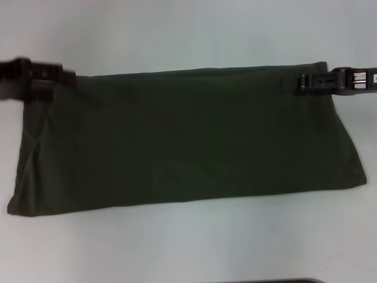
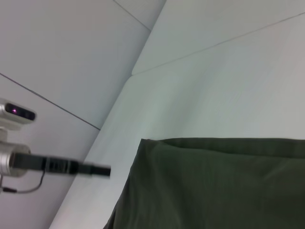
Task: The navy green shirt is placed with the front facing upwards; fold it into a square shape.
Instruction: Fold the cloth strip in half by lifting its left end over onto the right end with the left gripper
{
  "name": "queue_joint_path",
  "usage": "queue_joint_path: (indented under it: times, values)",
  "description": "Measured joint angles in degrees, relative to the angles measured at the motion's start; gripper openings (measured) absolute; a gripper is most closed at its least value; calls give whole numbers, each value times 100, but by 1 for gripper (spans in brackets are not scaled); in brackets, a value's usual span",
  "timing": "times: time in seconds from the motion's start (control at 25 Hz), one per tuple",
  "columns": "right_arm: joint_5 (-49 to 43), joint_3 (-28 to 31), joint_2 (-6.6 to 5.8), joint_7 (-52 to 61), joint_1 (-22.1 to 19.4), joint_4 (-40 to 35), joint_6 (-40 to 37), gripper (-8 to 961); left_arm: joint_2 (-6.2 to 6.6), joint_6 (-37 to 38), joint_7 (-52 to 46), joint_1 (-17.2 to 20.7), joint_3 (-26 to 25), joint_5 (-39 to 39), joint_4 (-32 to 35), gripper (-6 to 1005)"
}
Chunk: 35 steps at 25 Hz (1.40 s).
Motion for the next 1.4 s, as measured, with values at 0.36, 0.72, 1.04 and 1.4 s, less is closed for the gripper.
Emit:
queue_joint_path:
  times: [0.36, 0.72, 1.04, 1.4]
  values:
    - [-2, -35, -6, -28, 19, 22, 52, 915, -151, -689, -125, -164, 494, 782, -674, 872]
    - [-2, -40, 1, -2, -14, 39, 75, 915, -170, -1010, -313, -211, 474, 1216, -717, 873]
    - [-1, -41, -3, 0, 33, 37, 64, 915, 13, -297, -286, -158, 165, 1178, -260, 873]
    - [-1, -46, -25, 0, 42, 22, 79, 915, 309, -114, -675, -272, 173, 1831, -319, 873]
